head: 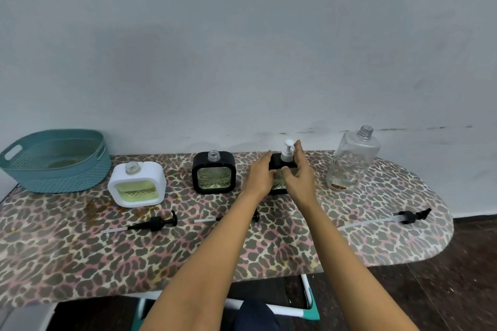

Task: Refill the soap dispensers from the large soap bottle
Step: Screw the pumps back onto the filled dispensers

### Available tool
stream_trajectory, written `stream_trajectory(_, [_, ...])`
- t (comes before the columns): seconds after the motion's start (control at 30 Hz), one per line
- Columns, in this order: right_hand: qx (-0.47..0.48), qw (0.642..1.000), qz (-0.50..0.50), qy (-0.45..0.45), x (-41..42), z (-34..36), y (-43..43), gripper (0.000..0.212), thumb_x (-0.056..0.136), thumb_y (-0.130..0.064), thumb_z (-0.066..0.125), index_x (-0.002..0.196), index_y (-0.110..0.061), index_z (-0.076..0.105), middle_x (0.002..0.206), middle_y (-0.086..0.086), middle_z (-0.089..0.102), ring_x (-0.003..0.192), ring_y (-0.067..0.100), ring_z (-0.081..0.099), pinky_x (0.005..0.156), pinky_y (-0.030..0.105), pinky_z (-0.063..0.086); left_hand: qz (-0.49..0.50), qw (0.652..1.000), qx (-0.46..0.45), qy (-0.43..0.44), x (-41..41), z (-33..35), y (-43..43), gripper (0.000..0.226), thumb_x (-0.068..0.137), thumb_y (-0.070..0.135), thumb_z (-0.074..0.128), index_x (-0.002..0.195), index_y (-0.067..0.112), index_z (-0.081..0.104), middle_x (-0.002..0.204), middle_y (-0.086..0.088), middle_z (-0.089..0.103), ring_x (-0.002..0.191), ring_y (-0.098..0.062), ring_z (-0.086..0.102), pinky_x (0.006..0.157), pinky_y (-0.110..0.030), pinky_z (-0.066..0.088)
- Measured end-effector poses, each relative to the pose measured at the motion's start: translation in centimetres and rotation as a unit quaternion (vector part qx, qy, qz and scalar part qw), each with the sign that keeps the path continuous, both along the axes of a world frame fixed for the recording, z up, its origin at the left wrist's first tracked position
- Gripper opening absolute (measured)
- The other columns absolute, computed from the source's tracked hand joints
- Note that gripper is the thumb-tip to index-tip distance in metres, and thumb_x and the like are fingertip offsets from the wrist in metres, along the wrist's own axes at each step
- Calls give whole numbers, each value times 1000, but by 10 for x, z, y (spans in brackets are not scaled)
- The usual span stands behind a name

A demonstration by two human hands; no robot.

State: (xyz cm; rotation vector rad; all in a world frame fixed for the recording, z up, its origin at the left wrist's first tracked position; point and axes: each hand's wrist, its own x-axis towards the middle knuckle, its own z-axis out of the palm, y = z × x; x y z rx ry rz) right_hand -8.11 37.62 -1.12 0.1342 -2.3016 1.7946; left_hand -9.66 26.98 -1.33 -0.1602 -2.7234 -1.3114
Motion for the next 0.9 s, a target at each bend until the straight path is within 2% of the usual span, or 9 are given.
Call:
stream_trajectory(0.07, [-64,997,-31,-3,3,-3,-1,75,91,9,43,153,-21,13,156,-4,24,139,7,29,108,22,31,-5,1000,-3,-25,1,0,-2,60,93,9,52,146,13,26,151,-7,32,140,-23,28,115,-36,26])
stream_trajectory(0.17, [-179,972,-155,5,17,-8,-11,59,92,8,42,144,-18,33,143,0,45,131,10,44,101,21,38,-1,999,26,-33,7,1,-13,60,92,17,55,146,14,27,151,-5,33,137,-21,35,113,-36,30])
stream_trajectory(0.27, [-116,970,-212,17,36,-25,-27,32,90,4,48,116,-16,53,113,1,60,105,16,58,89,24,50,32,999,31,4,15,1,-34,54,93,15,53,142,13,33,145,-3,40,127,-12,43,106,-24,30])
stream_trajectory(0.33, [-23,990,-142,-3,44,-41,-35,26,89,0,52,105,-20,58,104,-1,61,95,17,60,85,33,54,58,997,42,37,21,0,-53,49,92,12,54,139,12,38,141,-4,45,129,-15,44,109,-29,34])
stream_trajectory(0.4, [72,996,-32,-43,47,-50,-38,26,89,-4,55,110,-18,61,108,-2,63,99,16,60,89,32,52,88,991,76,63,27,0,-72,44,91,13,56,134,12,45,134,-4,51,123,-15,50,102,-25,41])
stream_trajectory(0.5, [206,969,114,-74,46,-48,-43,35,90,-10,56,124,-16,59,122,-2,61,114,15,56,94,20,40,135,979,120,96,36,3,-99,37,90,17,59,126,11,51,124,-3,57,113,-12,56,92,-19,44])
stream_trajectory(0.57, [257,946,176,-89,44,-46,-47,40,92,-16,58,131,-17,55,127,-1,59,117,15,55,95,19,37,155,973,134,110,39,5,-114,34,89,16,61,122,11,52,119,-3,59,109,-13,58,89,-19,46])
stream_trajectory(0.77, [344,904,236,-96,39,-46,-55,33,89,-28,65,121,-20,62,116,0,63,103,14,59,83,20,42,192,966,132,107,42,2,-143,39,87,16,64,122,6,52,120,-6,60,108,-16,57,91,-22,46])
stream_trajectory(0.9, [249,928,259,-94,41,-12,-45,22,92,-22,62,113,-17,64,89,-6,67,68,-3,61,58,9,44,207,962,140,115,41,8,-155,37,88,17,63,121,7,52,117,-5,60,106,-15,57,87,-20,45])
